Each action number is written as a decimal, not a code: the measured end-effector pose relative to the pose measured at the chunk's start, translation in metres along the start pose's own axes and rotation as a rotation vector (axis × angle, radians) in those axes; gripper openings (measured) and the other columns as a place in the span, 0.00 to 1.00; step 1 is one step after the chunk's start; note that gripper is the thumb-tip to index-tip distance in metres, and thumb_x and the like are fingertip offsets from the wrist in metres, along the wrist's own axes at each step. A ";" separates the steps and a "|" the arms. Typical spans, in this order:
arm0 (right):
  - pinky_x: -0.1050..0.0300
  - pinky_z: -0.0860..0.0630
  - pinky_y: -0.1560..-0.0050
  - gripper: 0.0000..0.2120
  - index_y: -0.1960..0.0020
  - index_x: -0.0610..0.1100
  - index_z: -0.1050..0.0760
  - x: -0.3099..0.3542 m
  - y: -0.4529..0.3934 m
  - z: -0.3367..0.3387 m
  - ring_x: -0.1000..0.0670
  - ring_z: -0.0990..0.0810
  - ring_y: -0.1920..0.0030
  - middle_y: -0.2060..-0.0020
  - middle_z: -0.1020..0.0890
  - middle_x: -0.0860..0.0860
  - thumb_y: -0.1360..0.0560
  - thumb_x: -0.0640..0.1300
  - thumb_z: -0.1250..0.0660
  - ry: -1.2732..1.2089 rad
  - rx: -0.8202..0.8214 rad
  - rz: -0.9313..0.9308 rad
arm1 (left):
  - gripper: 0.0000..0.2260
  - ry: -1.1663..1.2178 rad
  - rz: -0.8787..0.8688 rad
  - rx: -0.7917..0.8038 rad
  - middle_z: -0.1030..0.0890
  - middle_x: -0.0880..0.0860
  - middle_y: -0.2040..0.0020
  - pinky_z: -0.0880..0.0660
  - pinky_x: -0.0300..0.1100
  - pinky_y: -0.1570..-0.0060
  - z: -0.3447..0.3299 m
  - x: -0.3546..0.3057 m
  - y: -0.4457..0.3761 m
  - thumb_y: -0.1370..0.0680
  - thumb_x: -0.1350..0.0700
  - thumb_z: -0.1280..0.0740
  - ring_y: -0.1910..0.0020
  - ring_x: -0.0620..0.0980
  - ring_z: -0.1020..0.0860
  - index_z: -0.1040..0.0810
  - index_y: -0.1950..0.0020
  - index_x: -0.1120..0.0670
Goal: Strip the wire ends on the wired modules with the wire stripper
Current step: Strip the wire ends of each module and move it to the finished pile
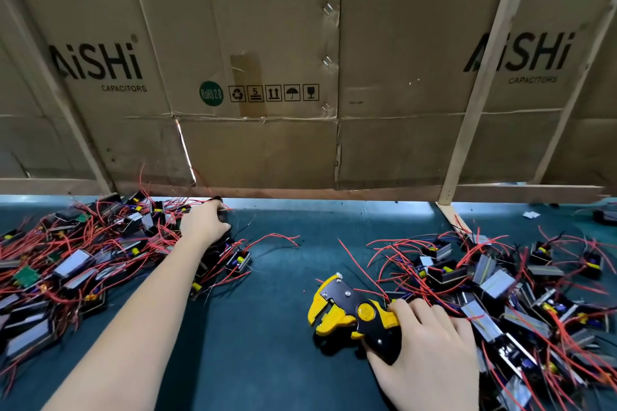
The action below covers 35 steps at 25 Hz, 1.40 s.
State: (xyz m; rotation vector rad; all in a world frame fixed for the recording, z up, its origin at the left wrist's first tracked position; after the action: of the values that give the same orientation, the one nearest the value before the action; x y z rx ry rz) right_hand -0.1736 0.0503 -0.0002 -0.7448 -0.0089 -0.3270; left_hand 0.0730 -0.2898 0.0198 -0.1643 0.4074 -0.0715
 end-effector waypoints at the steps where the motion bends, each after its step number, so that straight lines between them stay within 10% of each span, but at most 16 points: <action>1: 0.48 0.30 0.61 0.21 0.62 0.44 0.21 0.000 0.000 0.000 0.41 0.22 0.66 0.68 0.24 0.49 0.47 0.58 0.27 0.003 -0.001 0.003 | 0.15 -0.051 0.016 -0.027 0.17 0.56 0.43 0.28 0.48 0.43 0.003 0.001 0.003 0.28 0.54 0.27 0.41 0.58 0.22 0.20 0.42 0.50; 5: 0.48 0.31 0.61 0.24 0.60 0.45 0.21 -0.001 0.000 0.001 0.41 0.22 0.65 0.68 0.23 0.50 0.49 0.58 0.21 0.015 0.030 0.016 | 0.17 0.074 0.065 -0.356 0.17 0.57 0.48 0.34 0.49 0.44 0.048 -0.004 0.023 0.30 0.52 0.25 0.43 0.59 0.22 0.21 0.43 0.51; 9: 0.48 0.31 0.60 0.24 0.60 0.46 0.22 0.001 0.001 0.003 0.41 0.22 0.64 0.67 0.23 0.50 0.48 0.58 0.20 0.008 0.050 0.009 | 0.12 0.209 -0.243 -0.521 0.18 0.57 0.57 0.28 0.51 0.51 0.107 -0.012 0.063 0.31 0.60 0.26 0.49 0.60 0.22 0.18 0.49 0.49; 15: 0.48 0.31 0.59 0.25 0.59 0.44 0.22 0.001 0.003 0.004 0.41 0.22 0.63 0.66 0.22 0.47 0.49 0.56 0.18 0.007 0.080 -0.004 | 0.27 -0.093 -0.258 0.142 0.26 0.60 0.33 0.31 0.47 0.36 0.077 0.017 0.111 0.27 0.63 0.31 0.34 0.59 0.28 0.30 0.29 0.58; 21: 0.47 0.32 0.57 0.25 0.59 0.43 0.21 0.001 0.003 0.004 0.40 0.22 0.62 0.66 0.22 0.47 0.48 0.55 0.18 -0.005 0.073 -0.002 | 0.18 -0.267 -0.007 -0.389 0.21 0.64 0.43 0.29 0.57 0.45 0.109 0.092 0.121 0.27 0.59 0.31 0.42 0.65 0.26 0.25 0.38 0.62; 25: 0.47 0.31 0.57 0.25 0.59 0.43 0.21 0.002 0.003 0.004 0.40 0.22 0.63 0.67 0.22 0.46 0.48 0.54 0.17 -0.010 0.057 -0.003 | 0.14 -0.362 0.108 -0.112 0.26 0.59 0.38 0.27 0.52 0.44 0.106 0.128 0.121 0.23 0.55 0.33 0.38 0.62 0.28 0.23 0.39 0.56; 32: 0.47 0.32 0.57 0.23 0.59 0.42 0.22 0.002 0.003 0.005 0.40 0.22 0.62 0.66 0.22 0.46 0.46 0.54 0.18 -0.003 0.068 0.003 | 0.04 -0.069 0.004 0.175 0.16 0.52 0.61 0.26 0.41 0.58 0.114 0.117 0.113 0.28 0.54 0.27 0.60 0.50 0.21 0.15 0.58 0.54; 35: 0.47 0.32 0.56 0.23 0.59 0.42 0.21 0.002 0.003 0.005 0.40 0.22 0.62 0.66 0.22 0.46 0.46 0.54 0.18 -0.001 0.064 0.000 | 0.10 -0.017 0.119 -0.007 0.18 0.52 0.66 0.25 0.42 0.60 0.131 0.117 0.104 0.25 0.50 0.31 0.63 0.53 0.21 0.15 0.60 0.54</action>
State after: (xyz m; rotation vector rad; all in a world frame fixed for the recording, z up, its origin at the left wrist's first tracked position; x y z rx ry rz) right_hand -0.1699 0.0554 0.0019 -0.6818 -0.0201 -0.3254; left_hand 0.2364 -0.1800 0.0751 -0.1474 0.4002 0.0480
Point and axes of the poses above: each hand's wrist, its own y-axis away from the middle knuckle, its own z-axis out of the back of the hand, x = y × z, the point moved 3 cm from there along -y, towards the middle knuckle
